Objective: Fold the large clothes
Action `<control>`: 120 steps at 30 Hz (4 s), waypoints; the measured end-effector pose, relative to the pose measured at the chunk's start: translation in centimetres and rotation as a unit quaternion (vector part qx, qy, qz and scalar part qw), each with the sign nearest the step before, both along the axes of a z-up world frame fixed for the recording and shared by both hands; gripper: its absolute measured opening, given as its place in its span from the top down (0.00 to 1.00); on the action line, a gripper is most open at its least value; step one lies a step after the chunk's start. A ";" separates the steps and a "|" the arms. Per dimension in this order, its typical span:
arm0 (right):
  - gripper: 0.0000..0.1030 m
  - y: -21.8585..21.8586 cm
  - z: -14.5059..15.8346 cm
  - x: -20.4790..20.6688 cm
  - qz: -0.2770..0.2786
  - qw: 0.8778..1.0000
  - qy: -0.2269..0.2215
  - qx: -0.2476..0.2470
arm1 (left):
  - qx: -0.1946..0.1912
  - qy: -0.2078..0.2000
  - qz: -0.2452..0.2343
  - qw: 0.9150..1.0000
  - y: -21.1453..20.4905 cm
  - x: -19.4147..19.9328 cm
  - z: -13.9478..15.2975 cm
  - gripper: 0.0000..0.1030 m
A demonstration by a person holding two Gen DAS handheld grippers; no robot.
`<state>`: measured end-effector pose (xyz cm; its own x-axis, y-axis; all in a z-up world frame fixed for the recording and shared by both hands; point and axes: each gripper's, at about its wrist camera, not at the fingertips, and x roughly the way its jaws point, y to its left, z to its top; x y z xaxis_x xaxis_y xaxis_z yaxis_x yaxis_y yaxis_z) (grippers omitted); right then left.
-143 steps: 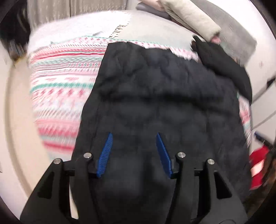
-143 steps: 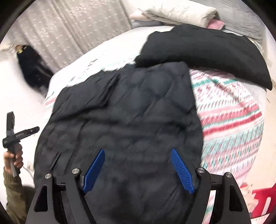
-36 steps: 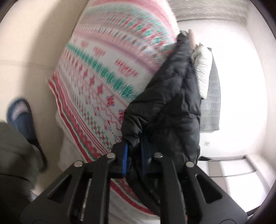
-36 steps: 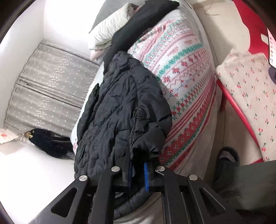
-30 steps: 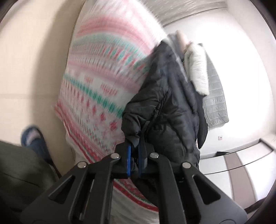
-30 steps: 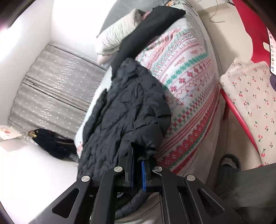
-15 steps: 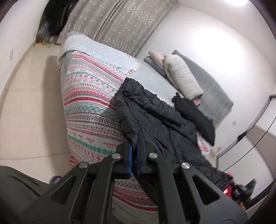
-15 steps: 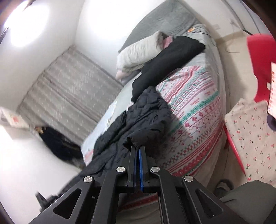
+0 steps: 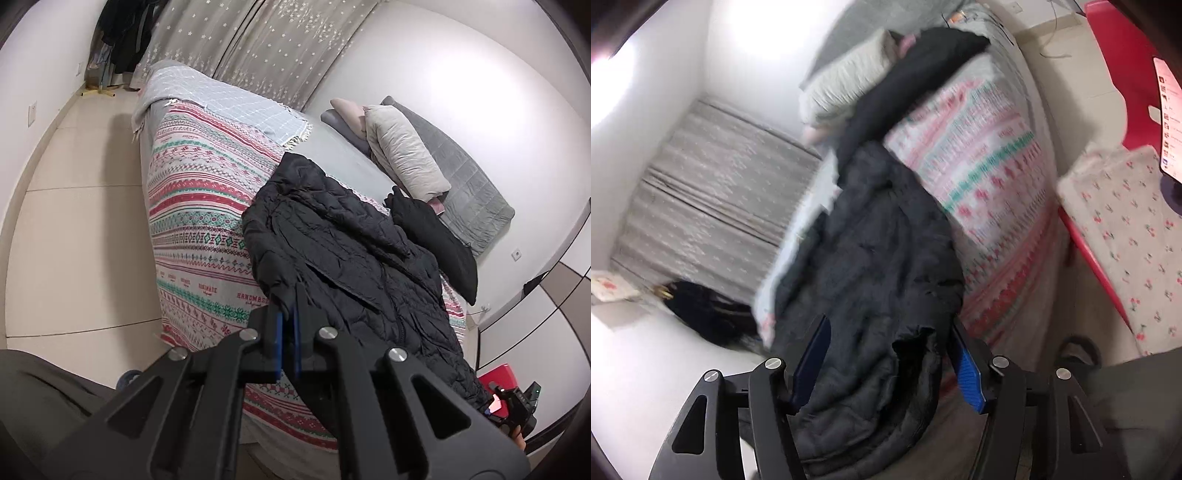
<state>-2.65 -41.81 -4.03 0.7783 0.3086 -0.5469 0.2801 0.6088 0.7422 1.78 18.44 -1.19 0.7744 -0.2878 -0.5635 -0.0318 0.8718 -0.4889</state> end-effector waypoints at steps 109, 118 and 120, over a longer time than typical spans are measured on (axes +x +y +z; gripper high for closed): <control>0.86 -6.2 1.0 35.5 -0.069 0.989 0.098 0.088 | 0.093 0.200 0.016 0.975 -3.9 37.4 0.4 0.78; 0.66 -8.9 1.6 36.8 -0.065 0.989 0.090 0.096 | -0.005 0.221 0.043 0.974 0.1 38.7 0.3 0.68; 0.64 -9.1 2.3 37.0 -0.066 0.991 0.090 0.069 | -0.025 0.224 0.046 0.973 1.1 38.9 0.3 0.68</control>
